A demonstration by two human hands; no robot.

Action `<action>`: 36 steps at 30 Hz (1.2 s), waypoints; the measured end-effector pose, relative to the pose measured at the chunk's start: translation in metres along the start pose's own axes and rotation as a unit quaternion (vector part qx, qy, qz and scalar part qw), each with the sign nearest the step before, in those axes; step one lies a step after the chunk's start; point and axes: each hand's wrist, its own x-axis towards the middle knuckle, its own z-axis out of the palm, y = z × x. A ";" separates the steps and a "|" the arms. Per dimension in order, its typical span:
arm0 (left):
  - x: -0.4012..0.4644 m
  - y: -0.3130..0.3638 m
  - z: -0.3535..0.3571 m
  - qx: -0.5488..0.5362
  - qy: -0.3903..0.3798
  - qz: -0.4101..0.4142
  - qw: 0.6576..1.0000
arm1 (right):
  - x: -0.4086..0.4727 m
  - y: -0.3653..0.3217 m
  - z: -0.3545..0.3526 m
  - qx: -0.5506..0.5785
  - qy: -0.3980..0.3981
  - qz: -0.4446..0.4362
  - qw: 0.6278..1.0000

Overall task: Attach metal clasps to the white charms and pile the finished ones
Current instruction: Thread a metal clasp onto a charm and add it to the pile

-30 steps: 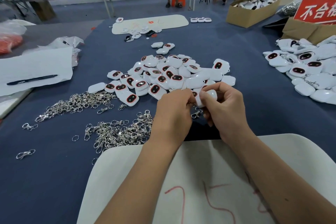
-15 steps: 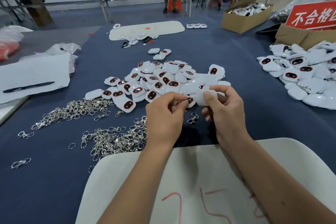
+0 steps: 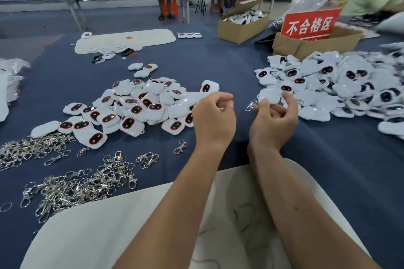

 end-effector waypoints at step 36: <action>-0.039 -0.059 -0.125 0.309 0.021 -0.009 0.951 | -0.078 0.000 0.010 -0.343 -0.548 -0.353 0.676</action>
